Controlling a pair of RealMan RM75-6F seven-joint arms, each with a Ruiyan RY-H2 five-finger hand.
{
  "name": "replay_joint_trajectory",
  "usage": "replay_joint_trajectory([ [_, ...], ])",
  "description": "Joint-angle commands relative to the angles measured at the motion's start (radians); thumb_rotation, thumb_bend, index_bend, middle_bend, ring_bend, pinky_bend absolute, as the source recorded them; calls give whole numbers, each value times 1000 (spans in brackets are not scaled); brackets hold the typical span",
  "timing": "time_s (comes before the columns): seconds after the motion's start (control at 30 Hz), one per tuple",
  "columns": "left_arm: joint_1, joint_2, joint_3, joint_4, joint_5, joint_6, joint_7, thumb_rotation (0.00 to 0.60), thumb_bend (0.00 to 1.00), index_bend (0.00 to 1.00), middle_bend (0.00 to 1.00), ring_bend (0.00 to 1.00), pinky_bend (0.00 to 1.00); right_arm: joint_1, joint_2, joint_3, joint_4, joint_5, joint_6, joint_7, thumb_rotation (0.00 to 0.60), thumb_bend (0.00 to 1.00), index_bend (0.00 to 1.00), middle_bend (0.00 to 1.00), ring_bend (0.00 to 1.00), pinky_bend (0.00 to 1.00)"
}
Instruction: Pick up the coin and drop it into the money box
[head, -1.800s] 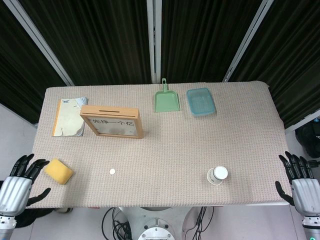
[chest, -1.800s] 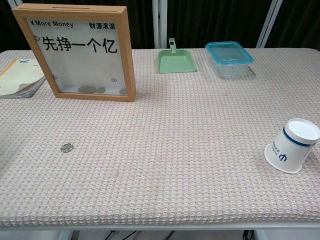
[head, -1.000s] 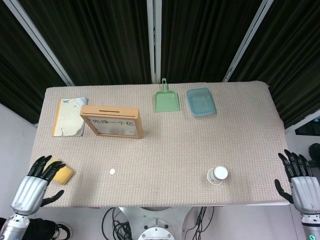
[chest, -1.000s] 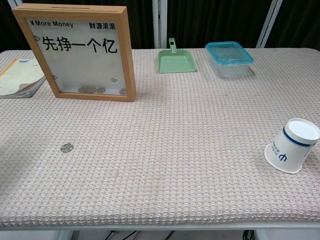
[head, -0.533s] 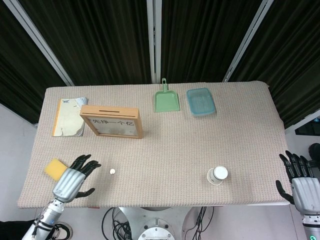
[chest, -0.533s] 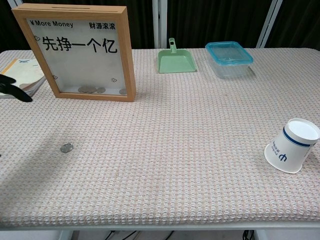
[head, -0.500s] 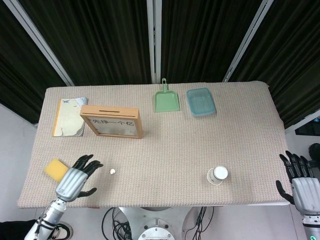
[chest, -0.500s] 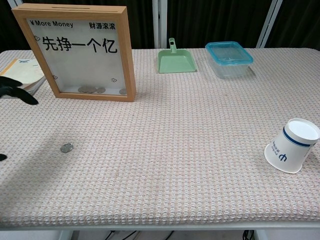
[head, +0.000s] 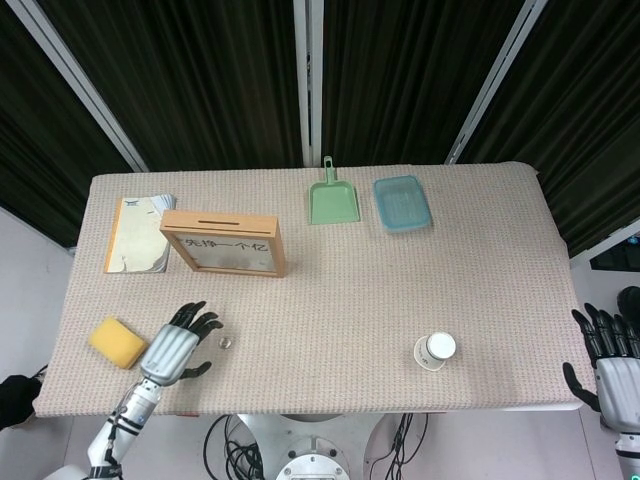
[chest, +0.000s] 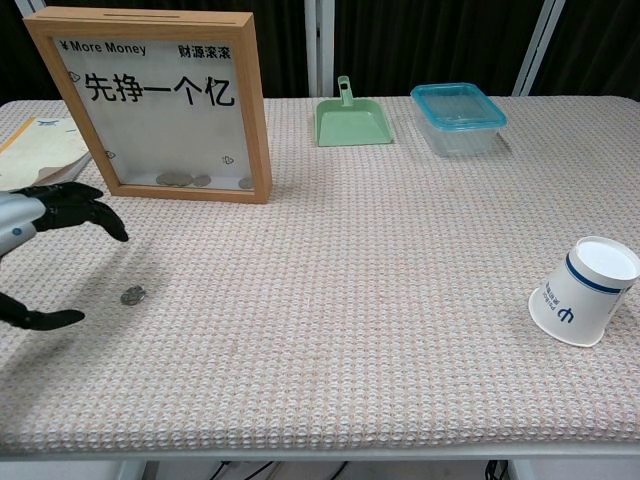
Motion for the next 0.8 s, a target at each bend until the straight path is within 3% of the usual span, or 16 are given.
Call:
replay_joint_trajectory([
  [0.03,-14,-36,1,55,-30,-28,-39,600,191,293,188,51,116,2,0,3,3,4,-5,4,600,333,0,0,0,0],
  [0.5,-36,-121,16,192,-20,7,-159,600,236,430,195,51,113,3,-1,4,16,15,-18,22,600,332,0,0,0,0],
  [0.8,-48,-149,27,232,-25,5,-178,600,236,439,195,50,109,1,1,5,21,22,-22,31,600,332,0,0,0,0],
])
